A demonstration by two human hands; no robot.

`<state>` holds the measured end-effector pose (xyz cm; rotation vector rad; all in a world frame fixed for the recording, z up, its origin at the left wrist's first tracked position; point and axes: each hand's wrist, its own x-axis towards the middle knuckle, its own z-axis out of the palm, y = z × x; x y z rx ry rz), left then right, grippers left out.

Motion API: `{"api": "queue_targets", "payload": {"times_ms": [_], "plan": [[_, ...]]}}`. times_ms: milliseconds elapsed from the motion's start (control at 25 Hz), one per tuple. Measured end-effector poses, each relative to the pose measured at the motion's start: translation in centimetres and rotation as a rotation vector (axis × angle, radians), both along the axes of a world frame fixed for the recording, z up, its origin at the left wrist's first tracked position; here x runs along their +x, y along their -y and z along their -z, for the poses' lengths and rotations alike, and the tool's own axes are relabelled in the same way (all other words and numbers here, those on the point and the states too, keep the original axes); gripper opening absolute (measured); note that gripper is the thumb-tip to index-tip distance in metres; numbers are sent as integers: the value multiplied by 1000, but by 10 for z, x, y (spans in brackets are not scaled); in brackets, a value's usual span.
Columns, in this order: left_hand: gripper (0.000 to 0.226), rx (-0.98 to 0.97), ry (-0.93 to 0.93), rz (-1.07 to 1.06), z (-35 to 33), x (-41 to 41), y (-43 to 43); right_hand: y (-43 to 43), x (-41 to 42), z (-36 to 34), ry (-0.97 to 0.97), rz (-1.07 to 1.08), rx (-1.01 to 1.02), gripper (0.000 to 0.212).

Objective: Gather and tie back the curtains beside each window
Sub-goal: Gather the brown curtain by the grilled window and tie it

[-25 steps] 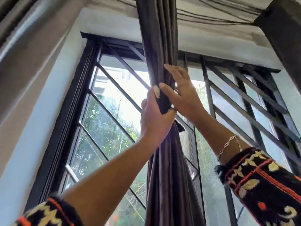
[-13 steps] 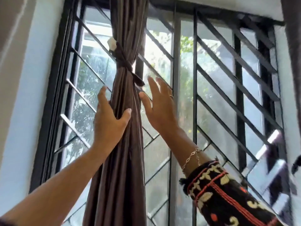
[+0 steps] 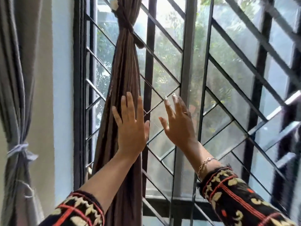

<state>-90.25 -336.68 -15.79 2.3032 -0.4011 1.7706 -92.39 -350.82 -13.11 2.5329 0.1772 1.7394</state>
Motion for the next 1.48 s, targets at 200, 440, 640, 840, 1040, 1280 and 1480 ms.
{"api": "queue_targets", "payload": {"times_ms": [200,440,640,840,1040,1280,1480], "plan": [[79,41,-45,148,29,-16,45,45,-28,42,-55,106,-21,68],[79,77,-155,362,77,-53,109,105,-84,88,-83,330,-69,63],[75,121,-163,529,81,-86,162,155,-134,95,-80,429,-38,60],[75,159,-101,621,67,-108,216,204,-171,88,-24,584,-84,58],[72,165,-122,659,45,-113,270,258,-187,60,23,708,-126,52],[68,152,-78,761,-2,-77,347,328,-170,-26,143,741,-146,41],[61,121,-17,891,-52,-37,396,362,-144,-115,328,745,-157,38]]}}
